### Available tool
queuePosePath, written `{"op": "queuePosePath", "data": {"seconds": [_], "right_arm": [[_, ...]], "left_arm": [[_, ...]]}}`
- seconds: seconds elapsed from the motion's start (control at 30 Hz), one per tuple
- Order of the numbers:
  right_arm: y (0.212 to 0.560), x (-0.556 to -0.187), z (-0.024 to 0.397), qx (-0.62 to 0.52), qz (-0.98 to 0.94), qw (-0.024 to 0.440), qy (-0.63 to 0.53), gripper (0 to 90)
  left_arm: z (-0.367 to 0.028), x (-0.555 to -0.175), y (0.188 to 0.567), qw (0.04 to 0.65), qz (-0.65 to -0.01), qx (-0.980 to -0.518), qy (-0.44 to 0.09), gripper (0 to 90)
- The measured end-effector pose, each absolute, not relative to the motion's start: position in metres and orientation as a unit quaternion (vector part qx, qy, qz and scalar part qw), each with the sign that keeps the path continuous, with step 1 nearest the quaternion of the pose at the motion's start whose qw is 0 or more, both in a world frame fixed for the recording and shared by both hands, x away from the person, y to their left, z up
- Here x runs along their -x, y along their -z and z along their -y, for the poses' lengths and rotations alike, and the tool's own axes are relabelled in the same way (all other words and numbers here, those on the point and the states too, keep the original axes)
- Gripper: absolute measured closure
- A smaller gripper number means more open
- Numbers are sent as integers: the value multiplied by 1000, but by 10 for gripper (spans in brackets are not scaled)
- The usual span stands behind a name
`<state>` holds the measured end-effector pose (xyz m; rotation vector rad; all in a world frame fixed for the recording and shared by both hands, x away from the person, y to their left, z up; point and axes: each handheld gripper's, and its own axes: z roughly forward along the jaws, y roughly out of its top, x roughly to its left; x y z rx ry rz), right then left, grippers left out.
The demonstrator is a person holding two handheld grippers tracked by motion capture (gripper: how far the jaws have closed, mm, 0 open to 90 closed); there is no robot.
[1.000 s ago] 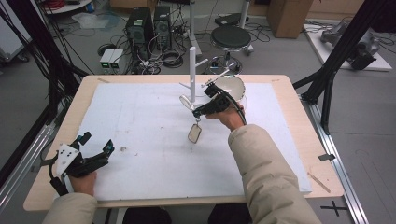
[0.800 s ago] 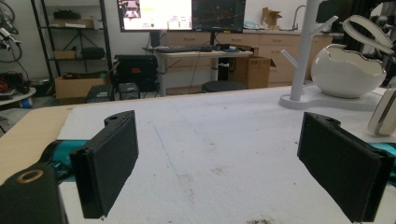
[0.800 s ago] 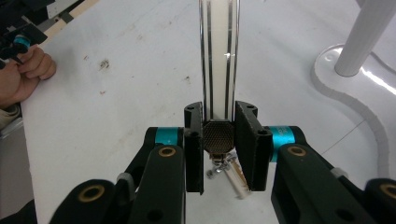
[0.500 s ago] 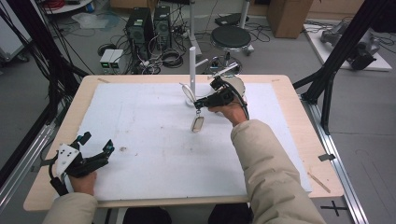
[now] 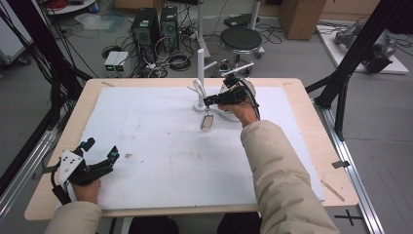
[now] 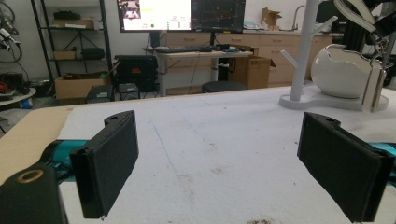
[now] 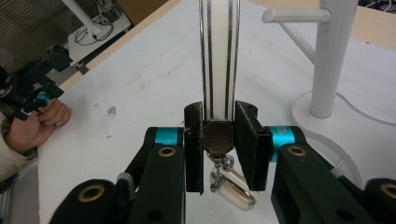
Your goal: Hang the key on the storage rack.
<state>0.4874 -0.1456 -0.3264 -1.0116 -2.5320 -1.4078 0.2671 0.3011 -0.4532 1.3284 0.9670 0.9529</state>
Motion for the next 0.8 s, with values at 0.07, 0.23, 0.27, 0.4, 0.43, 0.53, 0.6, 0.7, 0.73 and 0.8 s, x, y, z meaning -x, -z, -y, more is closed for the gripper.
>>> {"op": "queuePosePath", "data": {"seconds": [0.07,0.23,0.27,0.4,0.43,0.53,0.6,0.7,0.73,0.8], "right_arm": [[328,-489,146,331,825,35,457,744],[333,-495,148,340,819,35,460,743],[333,-496,148,341,820,33,459,743],[336,-499,149,345,818,34,459,743],[337,-500,149,345,818,33,458,743],[340,-502,150,350,817,35,457,743],[342,-504,151,352,813,37,463,743],[344,-507,152,359,808,41,466,743],[345,-508,152,359,807,43,467,743],[346,-509,152,361,803,44,472,743]], "left_arm": [[-301,-267,453,581,-414,-569,-408,129],[-301,-267,453,582,-414,-569,-408,129],[-301,-267,453,582,-414,-569,-408,129],[-301,-267,453,582,-415,-569,-408,129],[-301,-267,453,582,-414,-569,-408,129],[-301,-267,453,582,-414,-569,-408,129],[-301,-267,453,582,-414,-569,-408,129],[-301,-267,453,582,-414,-569,-408,129],[-301,-267,453,582,-414,-569,-407,129],[-301,-267,453,582,-414,-569,-408,129]]}}
